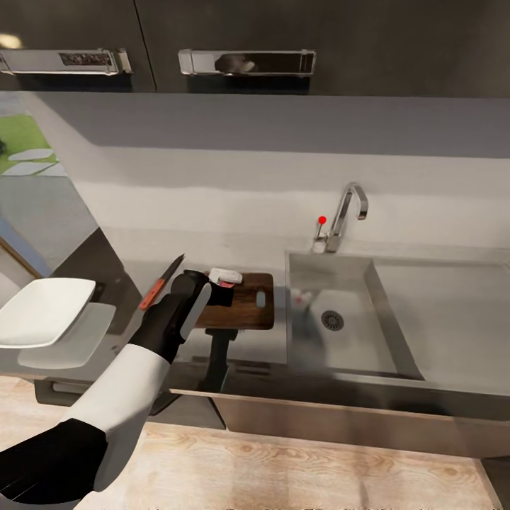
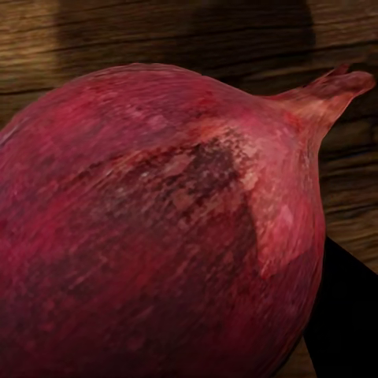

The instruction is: In the kitchen, take the Vidalia onion out of the sink, dice it on the chopping board with the paring knife, put the diced onion into the bowl on the countertop, then place both the paring knife and the chopping board into the sink.

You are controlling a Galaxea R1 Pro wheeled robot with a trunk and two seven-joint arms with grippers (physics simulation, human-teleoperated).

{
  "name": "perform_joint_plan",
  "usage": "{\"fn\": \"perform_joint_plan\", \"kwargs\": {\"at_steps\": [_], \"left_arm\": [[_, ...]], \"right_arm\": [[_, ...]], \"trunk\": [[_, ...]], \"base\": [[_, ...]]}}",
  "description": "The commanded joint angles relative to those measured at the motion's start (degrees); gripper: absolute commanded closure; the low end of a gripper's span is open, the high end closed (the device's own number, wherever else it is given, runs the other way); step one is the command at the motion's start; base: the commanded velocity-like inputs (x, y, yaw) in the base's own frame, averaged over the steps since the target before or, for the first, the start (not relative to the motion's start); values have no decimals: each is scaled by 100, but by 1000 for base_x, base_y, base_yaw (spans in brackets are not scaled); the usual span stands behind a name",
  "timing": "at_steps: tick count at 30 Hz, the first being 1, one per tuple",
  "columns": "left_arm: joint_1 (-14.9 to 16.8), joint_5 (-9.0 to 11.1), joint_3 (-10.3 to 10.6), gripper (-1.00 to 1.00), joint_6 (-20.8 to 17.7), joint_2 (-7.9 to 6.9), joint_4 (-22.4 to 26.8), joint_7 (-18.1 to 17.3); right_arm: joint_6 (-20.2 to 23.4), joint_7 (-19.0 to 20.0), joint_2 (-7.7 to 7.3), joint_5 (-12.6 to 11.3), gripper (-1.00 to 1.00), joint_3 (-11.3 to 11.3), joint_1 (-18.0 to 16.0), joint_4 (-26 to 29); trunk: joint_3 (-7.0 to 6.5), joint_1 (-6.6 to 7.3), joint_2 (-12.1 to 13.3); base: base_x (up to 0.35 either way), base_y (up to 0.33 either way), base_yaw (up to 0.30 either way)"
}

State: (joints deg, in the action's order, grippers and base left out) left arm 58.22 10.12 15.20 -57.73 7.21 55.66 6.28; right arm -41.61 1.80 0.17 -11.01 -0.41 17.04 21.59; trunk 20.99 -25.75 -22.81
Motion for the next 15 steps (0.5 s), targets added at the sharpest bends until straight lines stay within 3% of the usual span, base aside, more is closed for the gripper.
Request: {"fn": "perform_joint_plan", "kwargs": {"at_steps": [1,15], "left_arm": [[5,60,10,100,-19,-1,2,57],[5,60,10,100,-19,-1,-11,57]], "right_arm": [[-5,18,1,-33,-100,-3,4,12],[-5,22,6,-22,-100,-3,4,12]], "trunk": [[14,-3,-11],[23,-3,-11]], "base": [[0,0,0],[0,0,0]]}}
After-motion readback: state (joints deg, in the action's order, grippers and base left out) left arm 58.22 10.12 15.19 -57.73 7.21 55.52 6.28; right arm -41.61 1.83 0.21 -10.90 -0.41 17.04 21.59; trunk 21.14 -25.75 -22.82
